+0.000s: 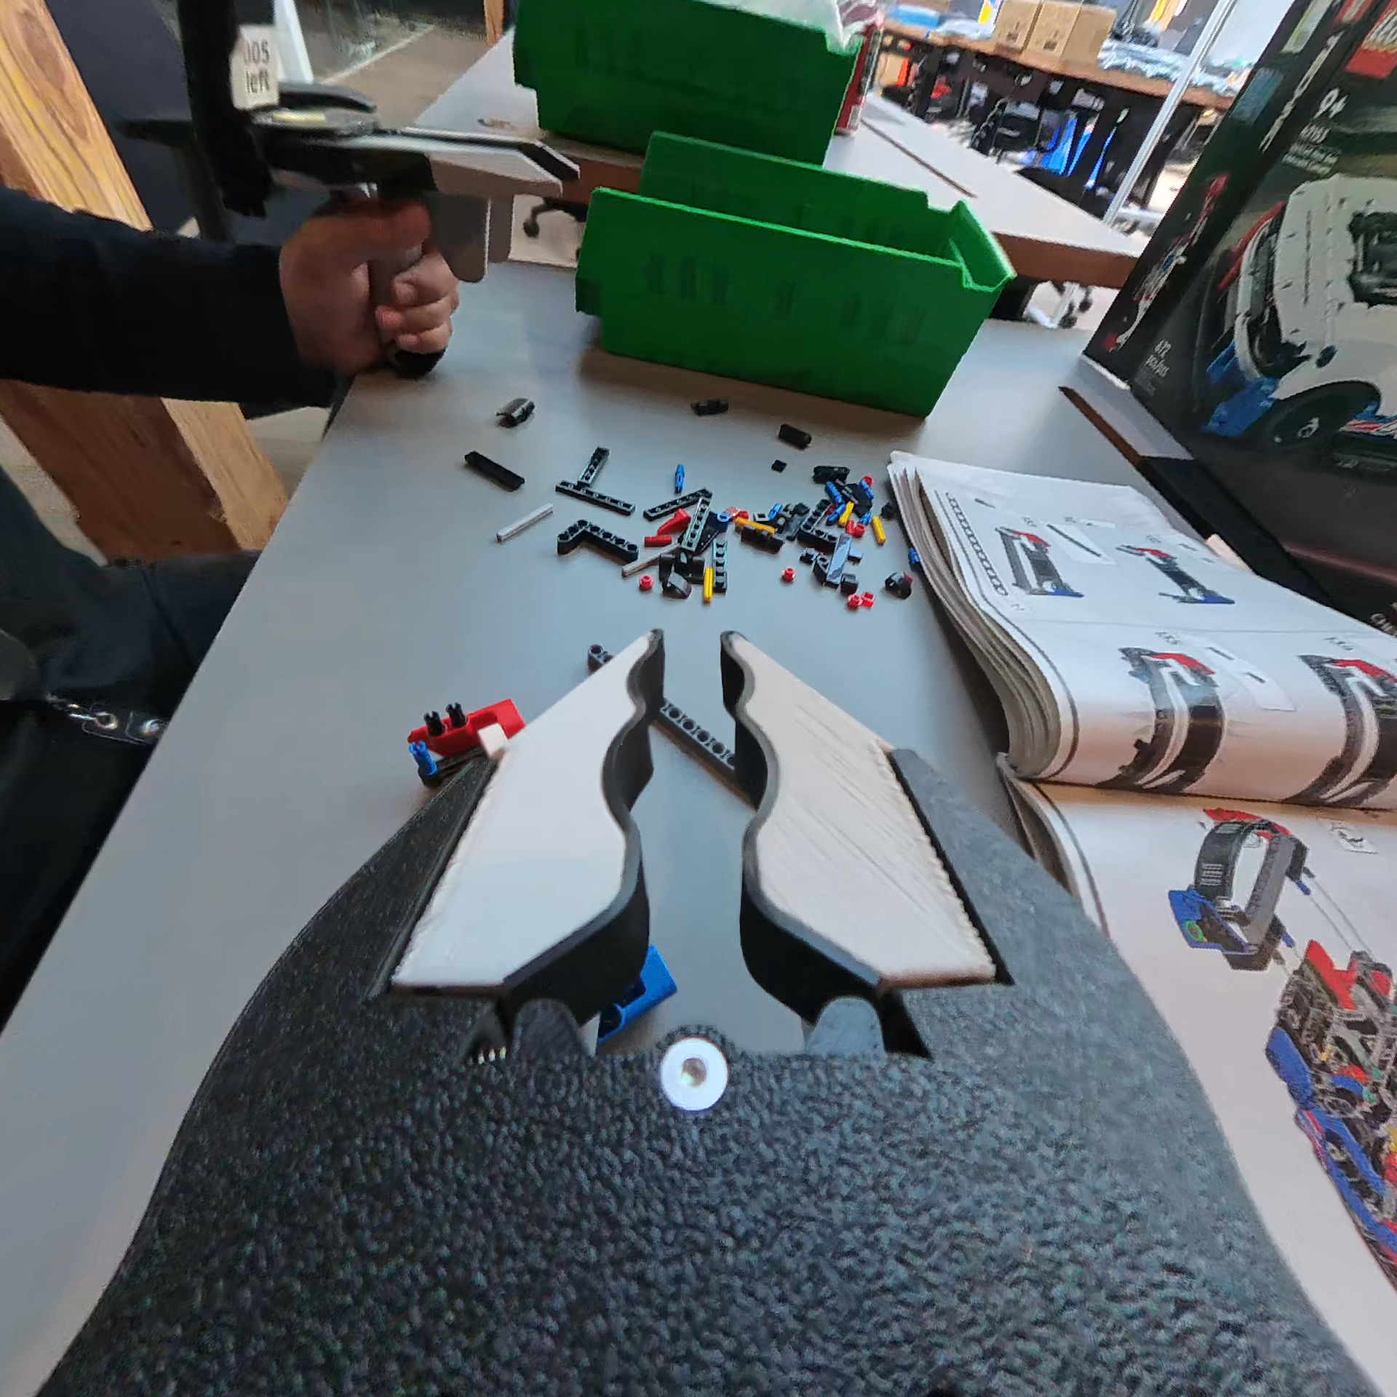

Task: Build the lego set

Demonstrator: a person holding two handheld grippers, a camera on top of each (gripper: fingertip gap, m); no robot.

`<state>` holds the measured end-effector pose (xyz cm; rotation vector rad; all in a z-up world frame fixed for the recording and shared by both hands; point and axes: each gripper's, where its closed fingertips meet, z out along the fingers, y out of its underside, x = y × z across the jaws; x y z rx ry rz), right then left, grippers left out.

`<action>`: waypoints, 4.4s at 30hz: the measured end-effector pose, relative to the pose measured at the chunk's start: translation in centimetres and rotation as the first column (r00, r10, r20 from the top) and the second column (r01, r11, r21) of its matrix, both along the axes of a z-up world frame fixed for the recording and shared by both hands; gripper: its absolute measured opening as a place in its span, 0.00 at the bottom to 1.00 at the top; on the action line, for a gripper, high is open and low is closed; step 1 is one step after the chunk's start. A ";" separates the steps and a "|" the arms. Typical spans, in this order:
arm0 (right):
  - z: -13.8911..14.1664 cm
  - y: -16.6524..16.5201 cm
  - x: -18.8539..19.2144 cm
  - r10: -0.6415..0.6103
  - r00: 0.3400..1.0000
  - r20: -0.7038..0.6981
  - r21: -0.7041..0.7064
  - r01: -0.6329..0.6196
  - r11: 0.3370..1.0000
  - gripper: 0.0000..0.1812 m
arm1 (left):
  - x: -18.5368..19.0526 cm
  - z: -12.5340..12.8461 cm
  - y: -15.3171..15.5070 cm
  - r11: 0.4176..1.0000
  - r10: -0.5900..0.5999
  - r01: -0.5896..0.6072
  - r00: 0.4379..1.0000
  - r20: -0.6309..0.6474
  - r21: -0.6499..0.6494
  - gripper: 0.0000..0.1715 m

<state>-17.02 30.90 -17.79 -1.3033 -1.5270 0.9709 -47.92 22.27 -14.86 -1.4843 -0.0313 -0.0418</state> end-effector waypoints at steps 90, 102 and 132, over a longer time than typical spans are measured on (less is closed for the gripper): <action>-2.7 1.7 -3.1 -0.089 0.988 0.124 -0.047 0.095 0.994 0.00 | 25.0 -10.3 5.0 0.498 -0.743 0.418 0.657 -0.125 -0.760 0.03; -1.6 2.1 -2.4 -0.100 0.990 0.099 -0.030 0.104 0.994 0.00 | 25.8 -10.4 5.7 0.471 -0.758 0.434 0.645 -0.100 -0.768 0.04; -0.7 2.6 -1.7 -0.118 0.989 0.083 -0.010 0.119 0.993 0.00 | 27.2 -11.2 7.0 0.433 -0.787 0.431 0.608 -0.099 -0.792 0.05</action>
